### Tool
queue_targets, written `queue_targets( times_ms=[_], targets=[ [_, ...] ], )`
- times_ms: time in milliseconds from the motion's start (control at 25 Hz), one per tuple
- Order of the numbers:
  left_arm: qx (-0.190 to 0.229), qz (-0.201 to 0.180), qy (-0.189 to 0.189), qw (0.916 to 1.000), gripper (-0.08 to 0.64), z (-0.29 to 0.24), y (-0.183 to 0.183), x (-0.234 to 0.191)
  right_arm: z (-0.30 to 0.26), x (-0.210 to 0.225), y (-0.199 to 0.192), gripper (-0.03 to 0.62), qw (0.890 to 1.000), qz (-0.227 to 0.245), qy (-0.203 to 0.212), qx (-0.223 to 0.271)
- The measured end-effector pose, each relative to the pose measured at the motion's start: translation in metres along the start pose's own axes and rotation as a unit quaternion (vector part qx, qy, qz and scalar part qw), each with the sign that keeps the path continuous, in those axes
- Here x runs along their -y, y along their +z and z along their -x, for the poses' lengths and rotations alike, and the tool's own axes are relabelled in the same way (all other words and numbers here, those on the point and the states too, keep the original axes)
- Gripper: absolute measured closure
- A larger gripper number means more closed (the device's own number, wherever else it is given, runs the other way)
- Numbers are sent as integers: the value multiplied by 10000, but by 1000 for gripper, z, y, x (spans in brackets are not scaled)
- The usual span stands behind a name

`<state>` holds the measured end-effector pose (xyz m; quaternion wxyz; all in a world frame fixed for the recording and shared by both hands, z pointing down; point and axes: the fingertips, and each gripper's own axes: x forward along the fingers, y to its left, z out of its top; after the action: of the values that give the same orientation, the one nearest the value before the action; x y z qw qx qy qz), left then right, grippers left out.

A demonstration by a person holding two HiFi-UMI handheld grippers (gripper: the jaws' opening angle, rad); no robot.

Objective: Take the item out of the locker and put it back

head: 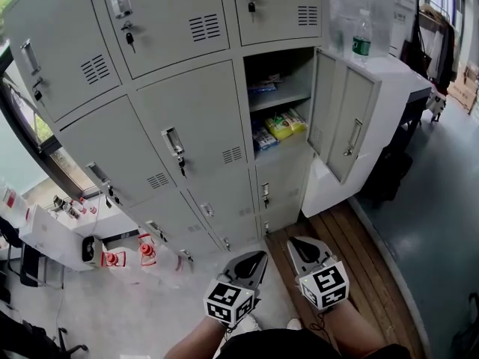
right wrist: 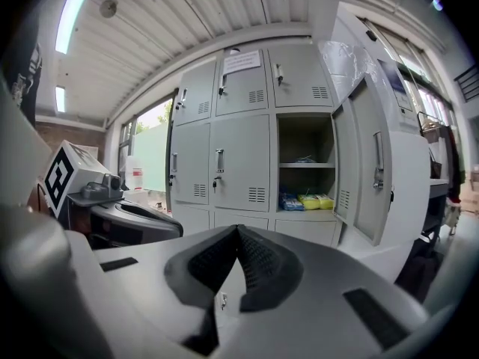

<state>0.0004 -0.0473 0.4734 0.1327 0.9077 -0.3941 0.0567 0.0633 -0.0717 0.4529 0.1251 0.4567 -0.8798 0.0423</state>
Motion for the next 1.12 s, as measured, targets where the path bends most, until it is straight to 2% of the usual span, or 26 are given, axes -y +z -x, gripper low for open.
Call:
queue_targets(
  times_ms=[440,1120],
  targets=[
    [7,-21,273,9996,538,-6,-3,31,24,7,-6,540,9993,-49,368,105],
    [153,-19,420,9990,538,-7,-4,60,50,9,-9,540,9980,69,606,149]
  ],
)
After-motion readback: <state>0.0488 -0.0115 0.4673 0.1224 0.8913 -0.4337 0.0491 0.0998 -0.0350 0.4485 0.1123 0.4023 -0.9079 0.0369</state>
